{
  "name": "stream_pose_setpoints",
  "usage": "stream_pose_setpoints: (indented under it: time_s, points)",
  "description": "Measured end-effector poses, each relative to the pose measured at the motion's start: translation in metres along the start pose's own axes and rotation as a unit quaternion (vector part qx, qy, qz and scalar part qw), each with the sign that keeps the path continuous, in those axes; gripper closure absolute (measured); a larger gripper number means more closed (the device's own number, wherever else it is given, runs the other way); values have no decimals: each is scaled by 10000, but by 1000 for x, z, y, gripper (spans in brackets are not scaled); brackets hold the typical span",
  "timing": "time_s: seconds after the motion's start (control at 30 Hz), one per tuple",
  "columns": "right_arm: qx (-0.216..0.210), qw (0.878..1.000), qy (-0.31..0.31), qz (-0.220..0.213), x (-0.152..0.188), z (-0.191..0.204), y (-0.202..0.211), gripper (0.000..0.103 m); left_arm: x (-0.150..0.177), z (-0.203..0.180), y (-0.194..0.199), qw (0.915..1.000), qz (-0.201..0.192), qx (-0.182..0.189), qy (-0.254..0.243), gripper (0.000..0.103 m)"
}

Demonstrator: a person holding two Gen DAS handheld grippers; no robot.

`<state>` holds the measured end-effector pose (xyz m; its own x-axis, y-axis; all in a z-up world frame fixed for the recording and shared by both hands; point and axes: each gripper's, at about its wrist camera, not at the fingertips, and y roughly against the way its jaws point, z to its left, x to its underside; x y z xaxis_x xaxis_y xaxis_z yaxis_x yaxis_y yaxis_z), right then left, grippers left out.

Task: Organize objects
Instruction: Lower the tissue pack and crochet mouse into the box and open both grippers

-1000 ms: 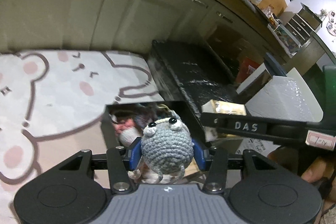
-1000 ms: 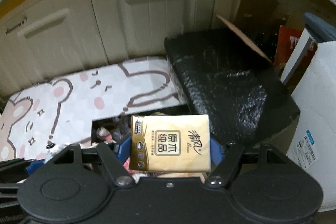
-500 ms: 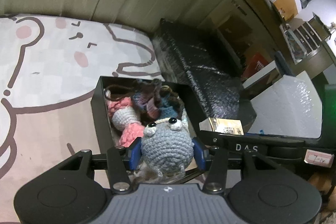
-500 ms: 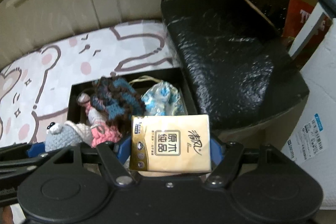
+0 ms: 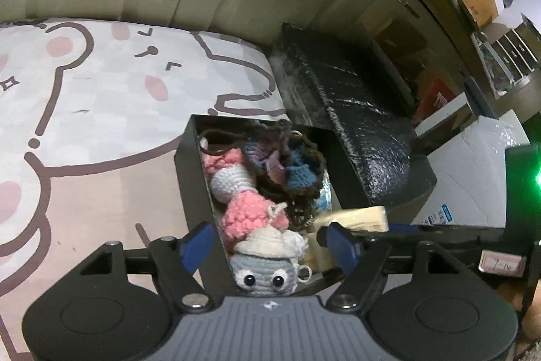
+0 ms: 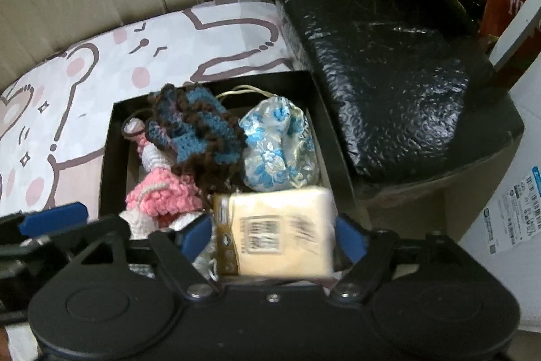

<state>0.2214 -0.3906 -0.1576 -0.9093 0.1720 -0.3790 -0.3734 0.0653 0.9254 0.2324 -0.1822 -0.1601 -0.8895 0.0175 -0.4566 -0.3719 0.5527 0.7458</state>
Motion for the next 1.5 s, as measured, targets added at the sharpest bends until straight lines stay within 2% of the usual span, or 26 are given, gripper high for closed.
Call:
stream_pose_setpoints:
  time_s: [0.1, 0.2, 0.33, 0.67, 0.83, 1.03, 1.23, 1.5]
  points:
    - [19, 10000, -30, -77, -1, -2, 4, 20, -1, 2, -2, 9998, 57, -157, -48, 28]
    - [48, 9998, -100, -192, -3, -5, 10, 33, 3, -1, -8, 9987, 251, -364, -265, 28]
    - [-49, 9999, -104, -111, -3, -6, 8, 51, 9, -1, -17, 9961, 466, -544, -511, 27]
    - [53, 9999, -97, -52, -1, -6, 7, 52, 16, -1, -33, 9935, 633, -619, -712, 26]
    - [57, 9999, -129, -98, -2, -6, 10, 53, 13, -6, -26, 9934, 597, -633, -742, 26]
    - [124, 9992, -287, -265, 1, -9, 25, 47, 7, -8, -12, 9945, 405, -701, -666, 12]
    - [241, 9979, -180, -577, 0, 0, 49, 32, 3, -11, 4, 9936, 278, -856, -683, 6]
    - [191, 9951, -256, -938, 4, 9, 80, 21, -5, -11, 35, 9915, 68, -1076, -728, 0]
